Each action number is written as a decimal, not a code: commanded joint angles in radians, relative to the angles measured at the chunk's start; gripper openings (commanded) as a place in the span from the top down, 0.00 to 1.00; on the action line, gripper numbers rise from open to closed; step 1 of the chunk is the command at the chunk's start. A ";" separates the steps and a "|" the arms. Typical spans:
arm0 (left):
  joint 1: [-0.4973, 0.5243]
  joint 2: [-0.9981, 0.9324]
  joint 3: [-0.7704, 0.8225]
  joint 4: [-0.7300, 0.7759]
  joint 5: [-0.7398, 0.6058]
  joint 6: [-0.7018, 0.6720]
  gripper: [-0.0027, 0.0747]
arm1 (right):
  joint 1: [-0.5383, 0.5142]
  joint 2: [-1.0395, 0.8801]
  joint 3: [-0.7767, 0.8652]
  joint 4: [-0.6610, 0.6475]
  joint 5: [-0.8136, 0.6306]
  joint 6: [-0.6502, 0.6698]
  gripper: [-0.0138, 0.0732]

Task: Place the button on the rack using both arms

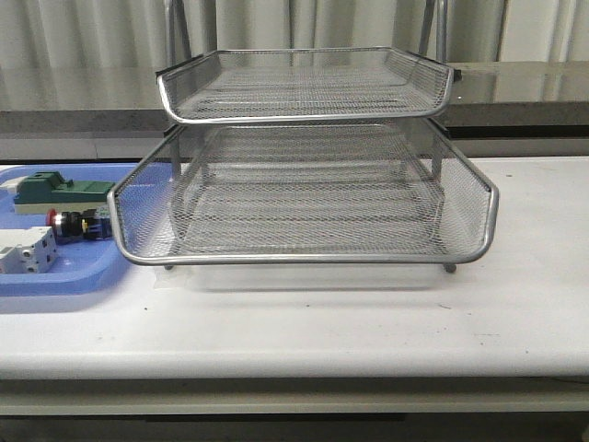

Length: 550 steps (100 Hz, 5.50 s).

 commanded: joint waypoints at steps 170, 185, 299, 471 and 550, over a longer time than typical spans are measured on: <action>-0.006 0.576 -0.741 -0.166 0.553 0.006 0.99 | -0.002 0.003 -0.032 -0.010 -0.069 0.000 0.92; -0.006 0.750 -0.890 -0.166 0.692 0.066 0.99 | -0.002 0.003 -0.032 -0.010 -0.069 0.000 0.92; -0.006 1.101 -1.141 -0.167 0.732 0.308 0.07 | -0.002 0.003 -0.032 -0.010 -0.069 0.000 0.92; -0.063 2.059 -1.848 -0.165 0.894 0.892 0.14 | -0.002 0.003 -0.032 -0.010 -0.069 0.000 0.92; -0.067 2.159 -1.848 -0.169 0.845 0.943 0.14 | -0.002 0.003 -0.032 -0.010 -0.069 0.000 0.92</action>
